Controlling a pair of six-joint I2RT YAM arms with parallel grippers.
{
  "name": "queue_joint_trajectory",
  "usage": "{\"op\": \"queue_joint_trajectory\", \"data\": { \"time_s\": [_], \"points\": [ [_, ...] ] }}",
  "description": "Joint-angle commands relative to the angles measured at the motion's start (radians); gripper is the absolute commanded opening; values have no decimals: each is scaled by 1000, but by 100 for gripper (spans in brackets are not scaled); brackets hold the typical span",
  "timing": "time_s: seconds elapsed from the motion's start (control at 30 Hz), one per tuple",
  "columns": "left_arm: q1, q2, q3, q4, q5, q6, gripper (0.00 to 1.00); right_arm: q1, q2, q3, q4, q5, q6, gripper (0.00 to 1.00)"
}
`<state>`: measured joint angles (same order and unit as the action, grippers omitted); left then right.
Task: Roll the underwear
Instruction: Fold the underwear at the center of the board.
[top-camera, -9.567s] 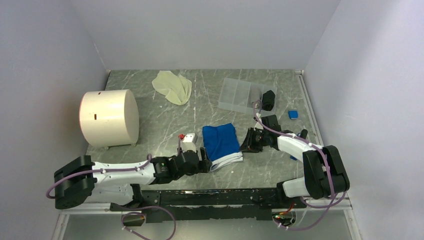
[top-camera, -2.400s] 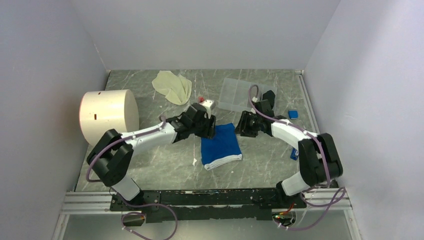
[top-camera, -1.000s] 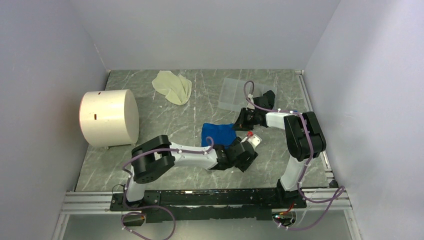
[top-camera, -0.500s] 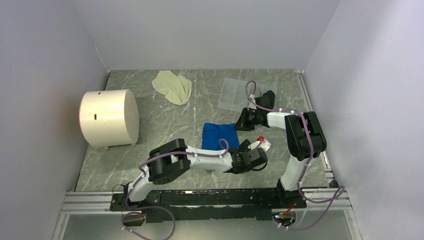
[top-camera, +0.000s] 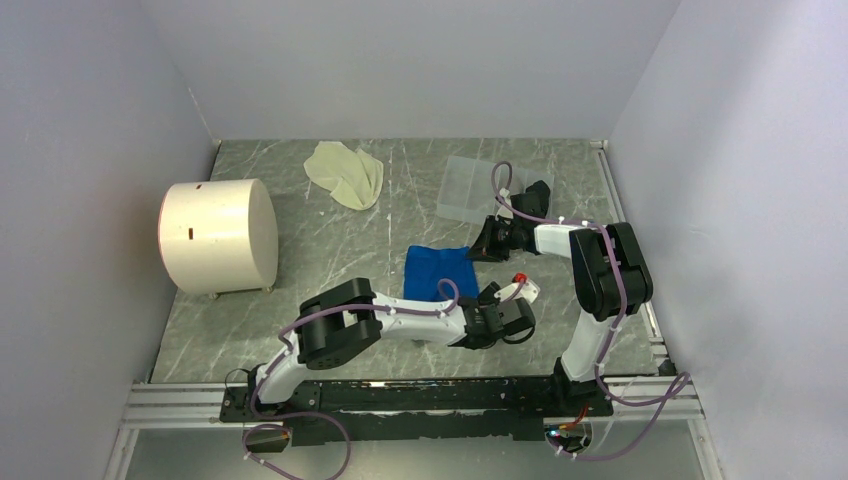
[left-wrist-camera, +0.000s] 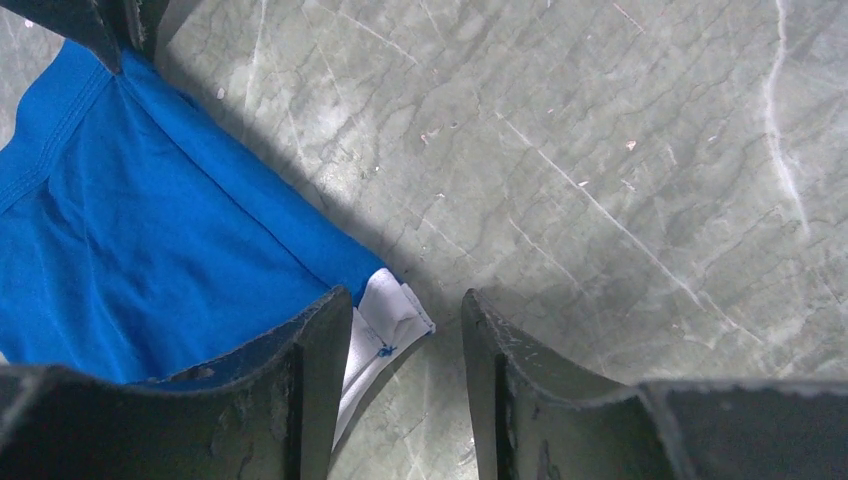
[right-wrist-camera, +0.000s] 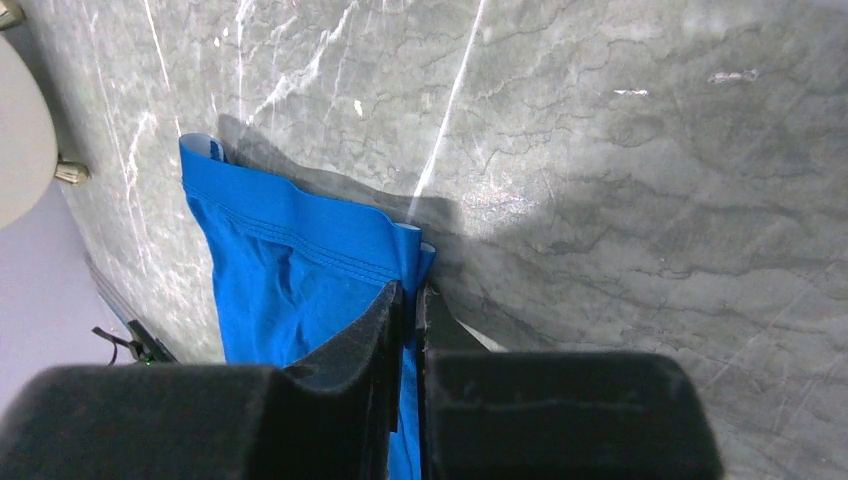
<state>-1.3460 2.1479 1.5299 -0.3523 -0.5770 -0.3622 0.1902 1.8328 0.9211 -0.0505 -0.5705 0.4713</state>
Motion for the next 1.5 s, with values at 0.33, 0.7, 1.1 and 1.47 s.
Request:
{"op": "queue_joint_trajectory", "data": {
  "time_s": [0.33, 0.7, 1.1, 1.47],
  "points": [
    [3, -11, -74, 0, 30, -33, 44, -5, 5, 38, -50, 17, -56, 8],
    [44, -75, -159, 88, 130, 29, 40, -5, 3, 42, -63, 8, -67, 8],
    [44, -71, -146, 90, 151, 12, 9, -5, 13, 62, -67, -21, -57, 7],
    [95, -266, -379, 411, 291, -118, 5, 9, -76, 67, -65, 22, 8, 0]
  ]
}}
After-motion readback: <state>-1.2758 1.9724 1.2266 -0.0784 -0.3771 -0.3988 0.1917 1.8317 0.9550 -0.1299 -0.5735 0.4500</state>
